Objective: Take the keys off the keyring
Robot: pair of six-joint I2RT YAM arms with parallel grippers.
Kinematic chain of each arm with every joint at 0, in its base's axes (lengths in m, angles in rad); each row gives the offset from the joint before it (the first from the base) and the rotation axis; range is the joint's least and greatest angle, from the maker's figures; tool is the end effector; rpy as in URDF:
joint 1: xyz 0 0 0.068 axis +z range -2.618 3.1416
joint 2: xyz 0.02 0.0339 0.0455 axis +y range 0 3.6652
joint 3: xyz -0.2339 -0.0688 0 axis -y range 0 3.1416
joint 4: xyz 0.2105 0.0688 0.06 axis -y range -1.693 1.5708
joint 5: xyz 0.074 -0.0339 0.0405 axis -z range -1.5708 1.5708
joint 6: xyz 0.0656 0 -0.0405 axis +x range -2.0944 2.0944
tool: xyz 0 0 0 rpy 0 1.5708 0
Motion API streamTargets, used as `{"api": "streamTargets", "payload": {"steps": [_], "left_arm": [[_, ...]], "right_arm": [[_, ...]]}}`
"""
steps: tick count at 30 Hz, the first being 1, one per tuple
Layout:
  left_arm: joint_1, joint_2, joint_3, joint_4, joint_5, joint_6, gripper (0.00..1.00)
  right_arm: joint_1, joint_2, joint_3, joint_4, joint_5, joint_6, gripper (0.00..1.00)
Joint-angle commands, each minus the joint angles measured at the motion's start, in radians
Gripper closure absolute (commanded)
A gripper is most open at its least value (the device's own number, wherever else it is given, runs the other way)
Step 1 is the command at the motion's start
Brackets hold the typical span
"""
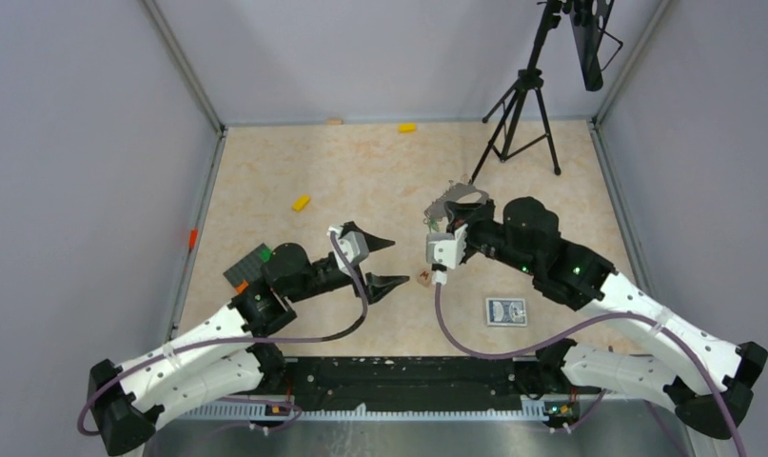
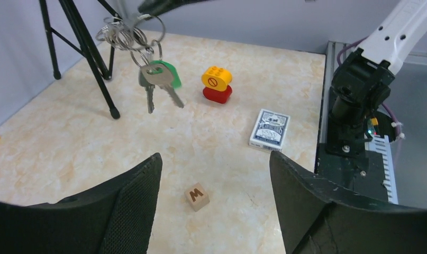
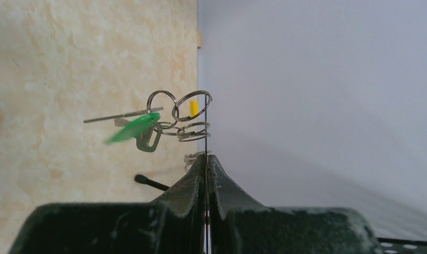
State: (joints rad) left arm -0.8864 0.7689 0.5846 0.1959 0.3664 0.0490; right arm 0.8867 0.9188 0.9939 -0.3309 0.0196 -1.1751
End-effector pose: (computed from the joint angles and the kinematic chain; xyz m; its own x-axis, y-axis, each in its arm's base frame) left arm 0.1114 -0.1737 0.2981 0.0538 0.0063 -0.9985 0.9483 0.3127 0.0531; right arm 0.1391 0.1685 0.3397 0.6423 -0.6722 -0.3683 -0.4416 0.0683 -0.8946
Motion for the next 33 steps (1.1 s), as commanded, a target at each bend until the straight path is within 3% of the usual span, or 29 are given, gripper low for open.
{"api": "streamTargets", "payload": {"steps": [1,4,7,14,21,27,29,33], "left_arm": [[-0.005,-0.025,0.022,0.113,-0.055,-0.042,0.2],[-0.005,-0.021,0.031,0.141,-0.049,-0.04,0.18],[-0.005,-0.016,0.037,0.171,-0.035,-0.008,0.18],[-0.005,0.002,0.08,0.297,-0.039,0.082,0.15],[-0.004,0.055,0.196,0.284,-0.002,0.14,0.12],[-0.005,0.088,0.198,0.288,0.01,0.135,0.14],[-0.005,0.088,0.181,0.298,0.006,0.122,0.15],[-0.005,0.082,0.14,0.33,-0.002,0.079,0.16]], "right_arm": [[0.005,-0.04,0.059,-0.052,-0.072,-0.244,1.0],[0.005,-0.057,0.052,-0.011,-0.078,-0.277,1.0],[0.005,-0.048,0.097,-0.037,-0.127,-0.199,1.0],[0.005,0.026,0.211,-0.124,-0.283,0.257,1.0],[0.005,0.112,0.289,-0.236,-0.336,0.515,1.0],[0.006,0.103,0.289,-0.258,-0.321,0.453,1.0],[0.007,0.081,0.283,-0.24,-0.279,0.356,1.0],[0.007,0.001,0.21,-0.136,-0.207,-0.008,1.0]]}}
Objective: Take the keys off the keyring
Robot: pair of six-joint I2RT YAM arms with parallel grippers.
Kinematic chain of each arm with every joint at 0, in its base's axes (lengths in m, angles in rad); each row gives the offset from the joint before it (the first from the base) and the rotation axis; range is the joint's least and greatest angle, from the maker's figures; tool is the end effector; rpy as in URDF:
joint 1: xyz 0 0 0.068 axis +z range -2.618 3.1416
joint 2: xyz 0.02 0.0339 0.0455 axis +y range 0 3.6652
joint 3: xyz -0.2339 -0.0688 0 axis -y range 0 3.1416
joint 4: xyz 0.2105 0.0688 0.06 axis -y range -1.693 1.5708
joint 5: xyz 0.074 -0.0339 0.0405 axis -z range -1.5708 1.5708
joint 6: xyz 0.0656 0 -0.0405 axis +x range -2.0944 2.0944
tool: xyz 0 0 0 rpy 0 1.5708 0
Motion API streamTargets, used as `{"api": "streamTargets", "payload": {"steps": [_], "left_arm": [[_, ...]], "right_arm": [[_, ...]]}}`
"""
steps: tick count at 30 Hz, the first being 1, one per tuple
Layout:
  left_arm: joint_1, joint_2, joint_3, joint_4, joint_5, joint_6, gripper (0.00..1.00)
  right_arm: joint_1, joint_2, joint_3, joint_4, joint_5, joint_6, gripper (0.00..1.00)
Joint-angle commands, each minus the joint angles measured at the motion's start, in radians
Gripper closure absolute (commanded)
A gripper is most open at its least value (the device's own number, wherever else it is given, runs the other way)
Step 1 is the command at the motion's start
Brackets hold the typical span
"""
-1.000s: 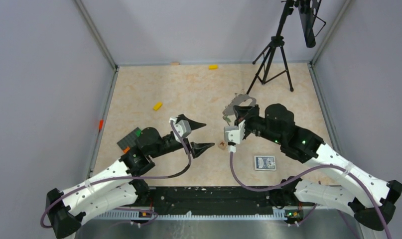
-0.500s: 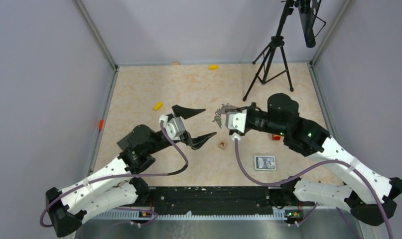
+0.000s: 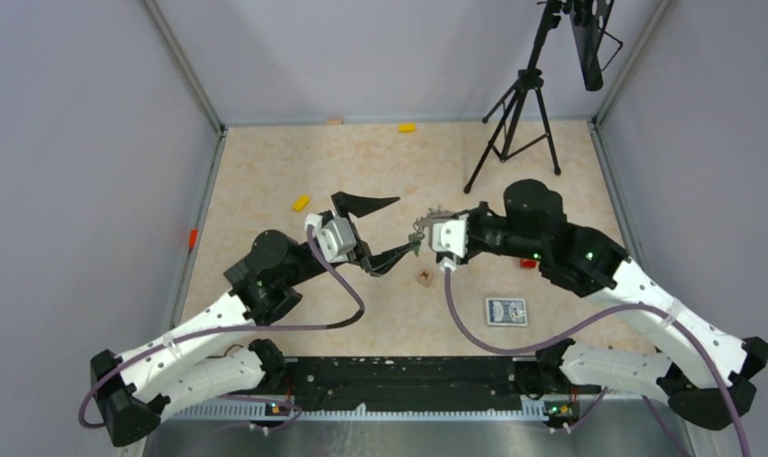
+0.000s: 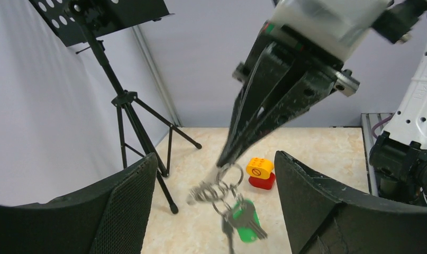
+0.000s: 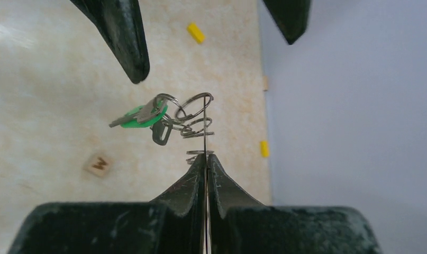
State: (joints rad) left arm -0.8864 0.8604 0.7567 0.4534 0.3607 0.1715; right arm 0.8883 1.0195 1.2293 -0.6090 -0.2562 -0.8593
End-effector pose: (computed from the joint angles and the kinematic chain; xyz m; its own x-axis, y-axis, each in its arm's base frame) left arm 0.1150 -0.1775 0.3751 0.3729 -0.2045 -0.9051 0.8839 0.3750 0.2795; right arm 0.1243 0.1793 0.3618 0.5200 -0.5218 -0.6762 -0.7720 0.0517 -0.6335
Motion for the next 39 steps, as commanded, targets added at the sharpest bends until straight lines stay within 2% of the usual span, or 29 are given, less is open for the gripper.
{"api": "streamTargets", "payload": {"steps": [1,3,7,12,18,26,27,29,39], "left_arm": [[-0.005,-0.014,-0.038,0.079,0.006,-0.055,0.17],[-0.005,-0.018,-0.052,0.095,0.013,-0.078,0.18],[-0.005,-0.03,-0.073,0.112,0.049,-0.103,0.18],[-0.005,-0.023,-0.067,0.118,0.119,-0.12,0.18],[-0.005,0.015,-0.056,0.158,0.175,-0.152,0.18],[-0.005,0.051,-0.062,0.222,0.161,-0.196,0.19],[-0.004,0.055,-0.064,0.231,0.092,-0.204,0.19],[-0.005,0.068,-0.065,0.249,0.153,-0.225,0.21],[-0.005,0.101,-0.088,0.311,0.137,-0.263,0.25]], "right_arm": [[0.005,-0.12,-0.068,0.187,0.091,-0.405,1.0],[0.005,-0.142,-0.099,0.26,0.146,-0.538,1.0],[0.005,-0.13,-0.071,0.267,0.208,-0.763,1.0],[0.006,-0.139,-0.105,0.368,0.253,-1.026,1.0],[0.017,-0.164,-0.144,0.457,0.253,-1.219,1.0],[0.034,-0.178,-0.172,0.485,0.241,-1.328,1.0],[0.035,-0.179,-0.171,0.487,0.24,-1.328,1.0],[0.04,-0.178,-0.172,0.485,0.236,-1.328,1.0],[0.055,-0.194,-0.182,0.472,0.216,-1.32,1.0]]}}
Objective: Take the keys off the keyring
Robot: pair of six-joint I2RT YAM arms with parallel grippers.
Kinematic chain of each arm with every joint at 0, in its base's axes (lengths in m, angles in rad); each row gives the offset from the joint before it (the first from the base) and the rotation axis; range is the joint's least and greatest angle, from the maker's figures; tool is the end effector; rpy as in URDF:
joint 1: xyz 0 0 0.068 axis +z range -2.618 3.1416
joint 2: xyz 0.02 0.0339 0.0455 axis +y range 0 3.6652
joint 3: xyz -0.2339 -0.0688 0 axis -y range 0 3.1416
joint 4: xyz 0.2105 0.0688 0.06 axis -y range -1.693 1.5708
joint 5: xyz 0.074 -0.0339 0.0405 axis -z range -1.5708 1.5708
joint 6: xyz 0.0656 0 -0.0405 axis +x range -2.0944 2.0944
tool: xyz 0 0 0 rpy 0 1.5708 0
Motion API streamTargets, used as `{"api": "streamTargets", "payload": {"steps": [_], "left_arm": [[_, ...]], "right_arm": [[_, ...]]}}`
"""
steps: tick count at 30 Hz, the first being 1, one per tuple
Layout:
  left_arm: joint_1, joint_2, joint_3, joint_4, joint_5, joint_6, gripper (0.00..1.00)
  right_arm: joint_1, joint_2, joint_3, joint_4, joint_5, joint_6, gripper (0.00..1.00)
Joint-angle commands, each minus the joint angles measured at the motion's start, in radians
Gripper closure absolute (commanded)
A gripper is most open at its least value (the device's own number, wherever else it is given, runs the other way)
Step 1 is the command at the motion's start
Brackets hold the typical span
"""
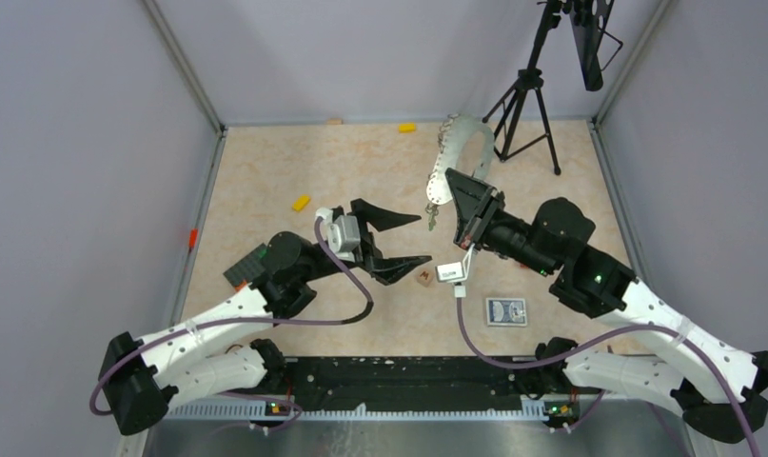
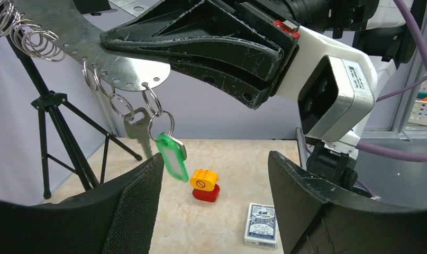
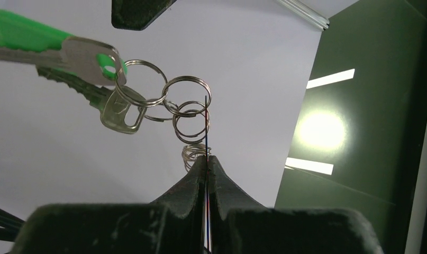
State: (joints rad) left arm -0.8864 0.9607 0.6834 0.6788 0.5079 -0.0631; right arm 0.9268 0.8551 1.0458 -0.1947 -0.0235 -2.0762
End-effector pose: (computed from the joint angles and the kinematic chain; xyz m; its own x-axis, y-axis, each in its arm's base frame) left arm 0.1180 -0.1951 0.3566 0.1860 -0.3151 -0.9306 0.9737 0.1860 0.1316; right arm 0.1197 0.1620 0.3883 0.7130 -0.5072 0.4841 0.3918 -0.2843 -0.8750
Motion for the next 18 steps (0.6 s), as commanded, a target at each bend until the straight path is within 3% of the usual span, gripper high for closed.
{"api": "streamTargets", "payload": {"steps": [1,18], "left_arm": [[-0.004,0.002,-0.016,0.09,-0.015,-0.029,0.25],[-0.005,0.093,-0.007,0.207,-0.043,-0.077,0.28]], "right_arm": [[0.018,-0.031,0.001,0.059,-0.019,-0.101,1.0],[0.044,-0.055,-0.022,0.058,-0.043,-0.073,1.0]]}}
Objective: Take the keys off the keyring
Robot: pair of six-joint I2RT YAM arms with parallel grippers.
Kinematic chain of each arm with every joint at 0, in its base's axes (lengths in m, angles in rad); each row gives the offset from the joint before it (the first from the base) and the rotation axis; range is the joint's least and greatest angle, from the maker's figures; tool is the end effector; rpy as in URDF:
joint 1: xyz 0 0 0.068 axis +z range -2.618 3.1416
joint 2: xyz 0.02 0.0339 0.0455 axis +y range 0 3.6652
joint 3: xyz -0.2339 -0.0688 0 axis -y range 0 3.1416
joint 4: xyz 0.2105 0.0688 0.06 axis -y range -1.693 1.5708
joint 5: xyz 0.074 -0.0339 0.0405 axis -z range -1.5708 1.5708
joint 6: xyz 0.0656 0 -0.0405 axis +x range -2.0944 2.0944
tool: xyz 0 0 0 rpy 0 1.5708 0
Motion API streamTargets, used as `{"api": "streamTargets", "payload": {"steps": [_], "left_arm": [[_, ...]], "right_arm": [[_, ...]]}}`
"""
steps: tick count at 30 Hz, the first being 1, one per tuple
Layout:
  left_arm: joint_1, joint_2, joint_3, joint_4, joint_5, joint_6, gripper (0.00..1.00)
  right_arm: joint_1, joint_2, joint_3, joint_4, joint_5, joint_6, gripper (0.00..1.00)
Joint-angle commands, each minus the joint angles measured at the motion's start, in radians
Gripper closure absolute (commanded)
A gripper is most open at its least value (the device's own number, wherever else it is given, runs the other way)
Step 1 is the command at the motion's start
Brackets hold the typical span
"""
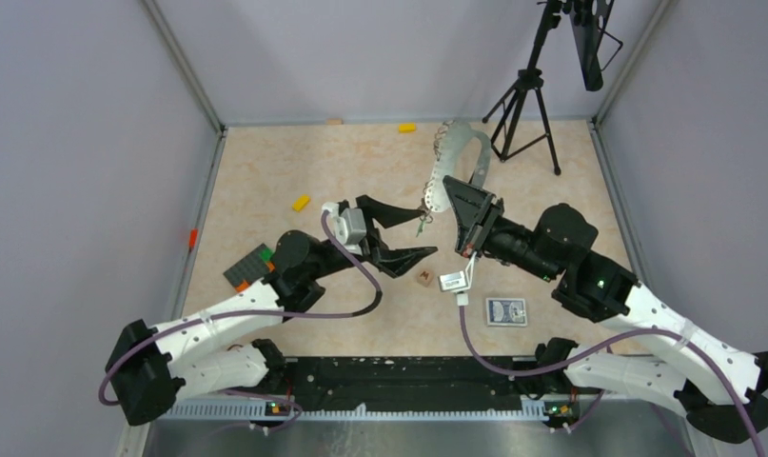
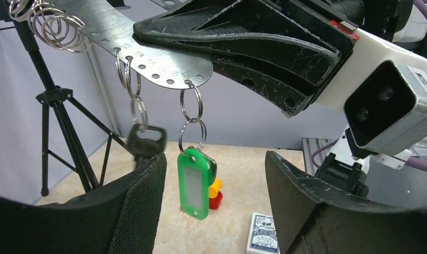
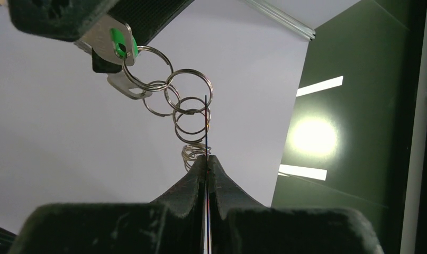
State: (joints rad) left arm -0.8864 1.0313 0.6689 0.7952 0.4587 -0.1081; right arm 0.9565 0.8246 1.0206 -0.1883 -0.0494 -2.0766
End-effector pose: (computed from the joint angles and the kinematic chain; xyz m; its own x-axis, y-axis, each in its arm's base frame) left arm 0.1283 -0.2032 0.3514 0.1612 -0.3506 -0.9225 0.9719 0.2189 0.0867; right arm 0.1100 0.1616 0.3862 0.7367 -0.4714 0.4848 0.4131 -0.2539 -0.8746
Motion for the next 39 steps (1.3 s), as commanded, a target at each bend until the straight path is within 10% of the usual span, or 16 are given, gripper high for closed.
{"api": "streamTargets", "payload": {"steps": [1,39], "left_arm": [[-0.004,0.027,0.011,0.097,0.017,-0.035,0.29],[-0.005,0.086,0.043,0.182,0.112,-0.048,0.51]], "right_arm": [[0.015,-0.025,0.002,0.05,-0.017,-0.073,1.0],[0.028,-0.055,-0.039,0.047,-0.024,-0.043,1.0]]}}
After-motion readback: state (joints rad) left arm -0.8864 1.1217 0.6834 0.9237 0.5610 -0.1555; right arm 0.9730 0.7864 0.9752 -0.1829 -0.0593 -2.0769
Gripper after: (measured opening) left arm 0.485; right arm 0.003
